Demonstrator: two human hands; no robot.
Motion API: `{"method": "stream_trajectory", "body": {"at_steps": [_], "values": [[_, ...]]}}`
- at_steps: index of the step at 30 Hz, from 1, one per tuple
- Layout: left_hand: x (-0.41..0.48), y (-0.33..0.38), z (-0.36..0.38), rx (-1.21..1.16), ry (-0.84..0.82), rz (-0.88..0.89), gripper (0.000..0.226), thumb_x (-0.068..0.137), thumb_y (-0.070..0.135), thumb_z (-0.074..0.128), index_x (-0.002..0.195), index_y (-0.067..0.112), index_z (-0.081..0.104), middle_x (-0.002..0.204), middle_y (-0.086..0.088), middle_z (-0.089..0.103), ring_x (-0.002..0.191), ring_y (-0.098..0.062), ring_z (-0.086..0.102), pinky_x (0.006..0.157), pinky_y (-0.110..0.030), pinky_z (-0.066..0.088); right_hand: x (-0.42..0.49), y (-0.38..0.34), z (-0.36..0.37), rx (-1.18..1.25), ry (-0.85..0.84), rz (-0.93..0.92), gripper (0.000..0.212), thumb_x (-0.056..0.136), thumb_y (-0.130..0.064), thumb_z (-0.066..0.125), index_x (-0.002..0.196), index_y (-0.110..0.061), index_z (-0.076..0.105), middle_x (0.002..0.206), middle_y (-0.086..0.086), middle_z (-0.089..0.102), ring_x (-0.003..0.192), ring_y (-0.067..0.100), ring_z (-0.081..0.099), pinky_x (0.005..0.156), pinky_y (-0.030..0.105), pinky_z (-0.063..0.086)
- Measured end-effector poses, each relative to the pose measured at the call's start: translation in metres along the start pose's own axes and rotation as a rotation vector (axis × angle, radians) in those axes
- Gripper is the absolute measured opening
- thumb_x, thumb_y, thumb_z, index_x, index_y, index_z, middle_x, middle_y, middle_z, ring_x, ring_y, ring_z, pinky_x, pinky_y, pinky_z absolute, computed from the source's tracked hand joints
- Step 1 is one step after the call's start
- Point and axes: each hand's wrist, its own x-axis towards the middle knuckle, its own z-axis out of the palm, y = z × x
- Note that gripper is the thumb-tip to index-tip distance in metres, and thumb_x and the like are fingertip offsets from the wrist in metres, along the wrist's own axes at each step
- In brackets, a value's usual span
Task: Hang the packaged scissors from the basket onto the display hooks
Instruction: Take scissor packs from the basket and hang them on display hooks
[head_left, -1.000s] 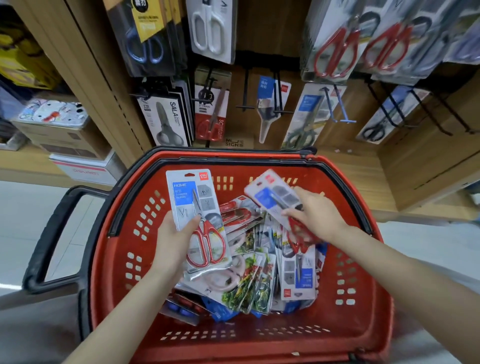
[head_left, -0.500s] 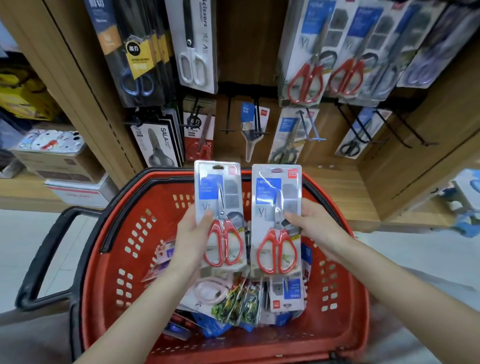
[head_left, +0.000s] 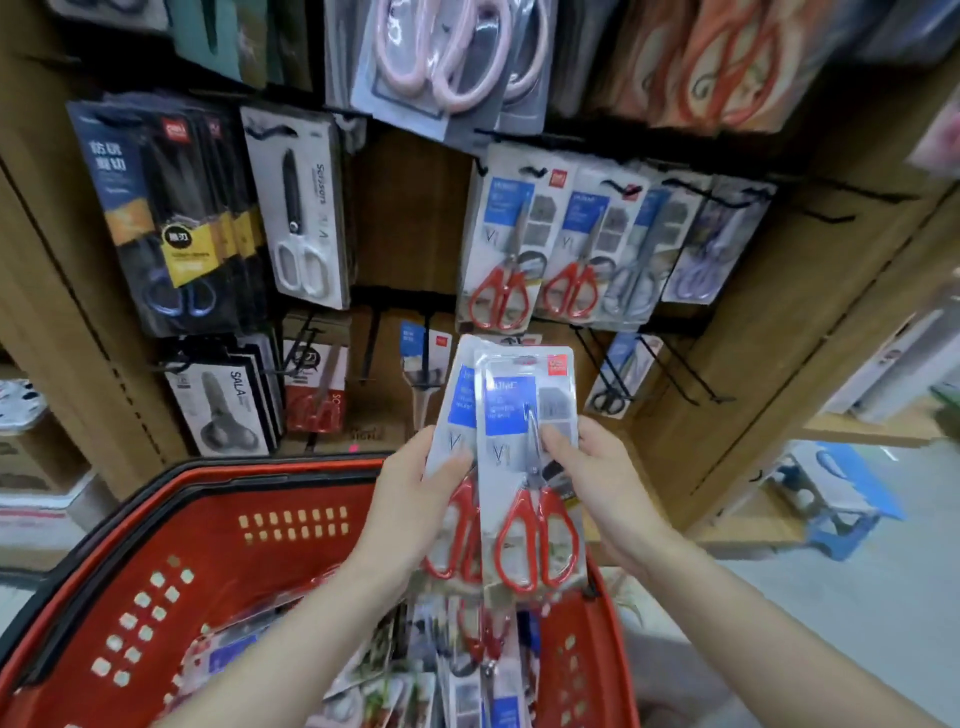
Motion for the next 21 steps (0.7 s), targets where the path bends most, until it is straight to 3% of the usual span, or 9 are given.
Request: {"method": "stream_trajectory", "body": {"at_steps": [4,6,8,12,16,21], "values": [[0.035,0.022,0.013,0.058,0.011,0.099,0.014,0.093,0.025,0.056,0.1,0.033,0.065,0.097,0.013,0.071,0.089,0.001,0.064,0.073,-0.019,0.049,0.039,-0.035,-0.035,0.019,0.147,-0.096,0.02,0.099,-0.022,0.046,0.098,-0.009,0.062,0.087,0.006,0.069,0.066,0.009,0.062,0.055,0.016,0.047],[0.052,0.028,0.017,0.074,0.025,0.104,0.014,0.093,0.023,0.057,0.102,0.028,0.067,0.097,0.007,0.072,0.089,-0.006,0.065,0.078,-0.025,0.049,0.066,-0.053,-0.053,0.006,0.246,-0.169,0.022,0.099,-0.023,0.047,0.096,-0.006,0.062,0.091,0.01,0.069,0.074,0.015,0.063,0.063,0.023,0.048],[0.067,0.031,0.02,0.087,0.029,0.097,0.014,0.093,0.022,0.057,0.102,0.024,0.068,0.096,0.004,0.072,0.091,-0.011,0.066,0.081,-0.03,0.051,0.094,-0.065,-0.066,-0.009,0.313,-0.212,0.025,0.096,-0.027,0.049,0.093,-0.005,0.061,0.096,0.016,0.069,0.086,0.028,0.065,0.075,0.038,0.051],[0.091,0.035,0.025,0.117,0.047,0.116,0.013,0.094,0.022,0.057,0.101,0.025,0.067,0.094,0.007,0.072,0.084,-0.002,0.067,0.066,-0.015,0.048,0.138,-0.076,-0.077,-0.021,0.379,-0.218,0.02,0.09,-0.031,0.051,0.075,-0.017,0.049,0.087,0.015,0.061,0.079,0.029,0.057,0.072,0.041,0.044],[0.107,0.035,0.028,0.095,0.055,0.09,0.014,0.093,0.025,0.057,0.104,0.022,0.067,0.096,0.005,0.073,0.088,-0.01,0.069,0.075,-0.029,0.054,0.162,-0.073,-0.075,-0.001,0.391,-0.213,0.036,0.085,-0.041,0.048,0.102,-0.011,0.058,0.102,0.01,0.067,0.095,0.028,0.065,0.086,0.053,0.052],[0.118,0.031,0.029,0.127,0.083,0.077,0.012,0.093,0.023,0.059,0.099,0.022,0.069,0.093,0.005,0.073,0.089,-0.014,0.069,0.08,-0.035,0.055,0.166,-0.07,-0.07,-0.005,0.425,-0.243,0.022,0.096,-0.03,0.047,0.107,-0.012,0.053,0.108,0.007,0.063,0.098,0.024,0.063,0.086,0.052,0.052]]}}
